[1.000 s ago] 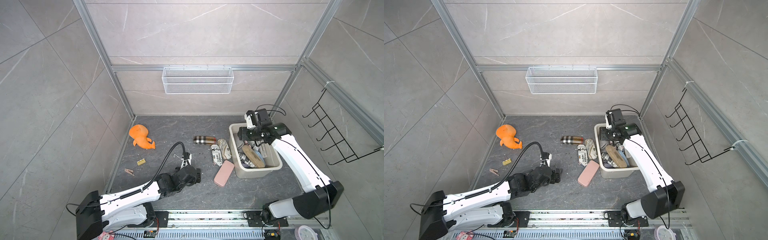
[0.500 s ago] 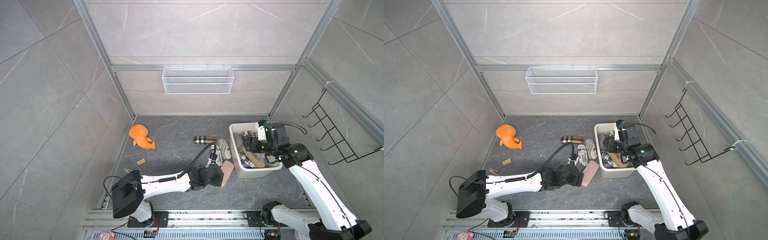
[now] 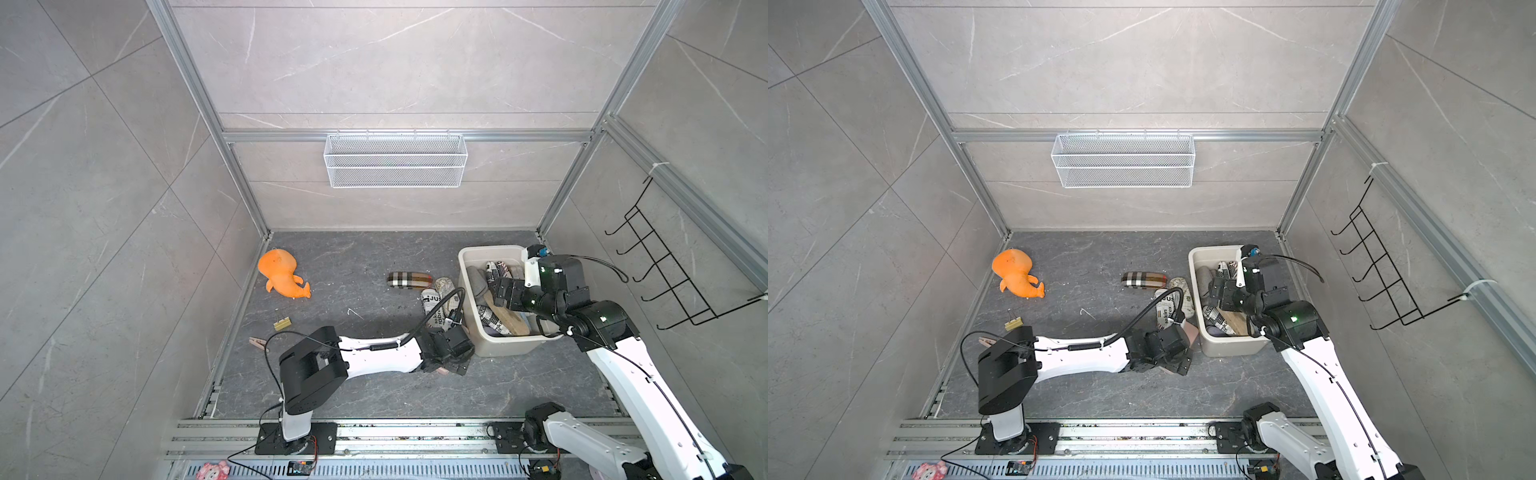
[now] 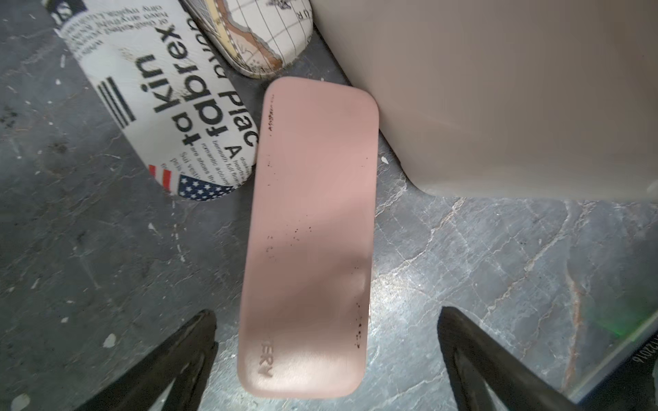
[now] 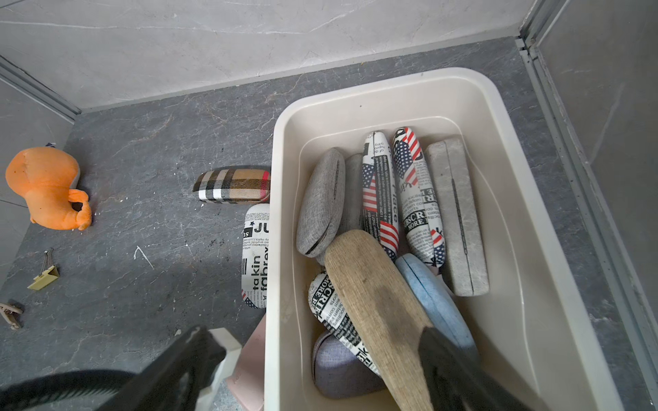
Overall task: Put the glasses cases into the storage boxes
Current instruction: Pick up the glasses case at the center of the board.
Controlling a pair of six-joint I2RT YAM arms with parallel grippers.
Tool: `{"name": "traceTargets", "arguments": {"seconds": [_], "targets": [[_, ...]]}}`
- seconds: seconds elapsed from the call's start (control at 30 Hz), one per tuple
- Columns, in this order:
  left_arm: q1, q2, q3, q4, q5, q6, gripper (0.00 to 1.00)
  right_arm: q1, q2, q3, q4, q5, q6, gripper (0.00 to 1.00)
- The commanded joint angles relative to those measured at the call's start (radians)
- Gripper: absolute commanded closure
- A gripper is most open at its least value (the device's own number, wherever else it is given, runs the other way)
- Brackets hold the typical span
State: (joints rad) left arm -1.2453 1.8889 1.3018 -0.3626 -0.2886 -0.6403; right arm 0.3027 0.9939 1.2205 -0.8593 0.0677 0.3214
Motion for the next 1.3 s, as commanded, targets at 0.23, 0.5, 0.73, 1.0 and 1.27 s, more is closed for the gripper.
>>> {"name": "traceTargets", "arguments": {"seconds": [0.23, 0.5, 0.73, 1.0, 1.27], "targets": [[0.000, 0.140, 0.115, -0.143, -0.067, -0.011, 0.01, 0.005, 0.006, 0.006, 0.001, -0.003, 0.005, 0.01], [0.000, 0.188, 0.106, -0.131, -0.055, -0.014, 0.15, 0.004, 0.032, 0.035, 0.002, -0.026, 0.009, 0.03], [-0.005, 0.142, 0.044, -0.100, -0.058, -0.001, 0.34, 0.005, 0.041, 0.061, 0.007, -0.022, 0.017, 0.05], [-0.047, -0.070, -0.127, -0.043, -0.122, -0.016, 0.37, 0.006, 0.060, 0.077, 0.021, -0.043, 0.026, 0.07], [-0.074, -0.360, -0.343, 0.048, -0.224, -0.071, 0.39, 0.005, 0.060, 0.063, 0.062, -0.117, 0.056, 0.09]]}}
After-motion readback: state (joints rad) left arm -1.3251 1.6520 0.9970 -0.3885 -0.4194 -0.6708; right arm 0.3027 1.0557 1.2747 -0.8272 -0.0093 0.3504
